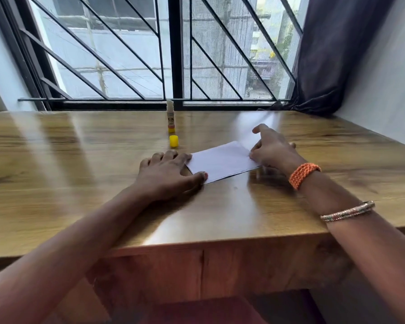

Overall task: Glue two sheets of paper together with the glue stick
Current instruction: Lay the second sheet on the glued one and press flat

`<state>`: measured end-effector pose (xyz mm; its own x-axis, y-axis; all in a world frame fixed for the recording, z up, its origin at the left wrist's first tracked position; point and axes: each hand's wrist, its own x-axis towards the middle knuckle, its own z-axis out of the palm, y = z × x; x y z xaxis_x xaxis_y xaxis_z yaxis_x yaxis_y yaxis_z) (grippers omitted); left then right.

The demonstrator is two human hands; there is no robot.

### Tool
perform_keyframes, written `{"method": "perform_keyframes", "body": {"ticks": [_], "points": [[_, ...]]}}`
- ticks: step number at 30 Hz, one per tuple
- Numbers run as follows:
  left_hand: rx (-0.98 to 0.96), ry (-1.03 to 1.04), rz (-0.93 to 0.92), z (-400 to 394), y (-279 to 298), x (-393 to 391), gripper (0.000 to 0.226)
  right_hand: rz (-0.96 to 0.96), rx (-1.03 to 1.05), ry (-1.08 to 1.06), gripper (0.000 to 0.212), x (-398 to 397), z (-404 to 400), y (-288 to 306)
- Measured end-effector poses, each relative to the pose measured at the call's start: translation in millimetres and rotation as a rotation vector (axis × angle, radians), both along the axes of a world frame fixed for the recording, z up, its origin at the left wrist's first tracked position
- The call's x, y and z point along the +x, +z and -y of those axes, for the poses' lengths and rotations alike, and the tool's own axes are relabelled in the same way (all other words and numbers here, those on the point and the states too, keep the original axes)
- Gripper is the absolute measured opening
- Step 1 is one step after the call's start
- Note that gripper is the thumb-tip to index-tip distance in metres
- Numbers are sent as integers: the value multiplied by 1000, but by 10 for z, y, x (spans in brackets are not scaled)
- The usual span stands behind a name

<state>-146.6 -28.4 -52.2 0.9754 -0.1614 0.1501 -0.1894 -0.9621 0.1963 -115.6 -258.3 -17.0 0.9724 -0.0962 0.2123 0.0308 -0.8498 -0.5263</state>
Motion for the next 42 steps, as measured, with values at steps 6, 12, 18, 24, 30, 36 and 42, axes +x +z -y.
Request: {"method": "perform_keyframes", "body": {"ticks": [6,12,18,24,30,36,42], "points": [[-15,0,3,14,13,-18,86,-46,-133,185,107,-63,-147,3],[7,12,-16,23,20,1,79,-319,-253,368,144,-61,-192,-78],[-1,4,-12,23,19,3,72,-310,-171,222,125,70,-50,-15],[6,-1,-8,13,24,6,72,-283,-157,60,113,132,137,21],[2,-4,-19,5,25,-6,72,-260,-144,-113,93,119,221,26],[23,0,-42,4,12,-3,84,44,-212,128,56,-72,-11,56],[6,-18,-162,-28,-10,45,96,-203,-387,663,80,-245,-457,-119]]}}
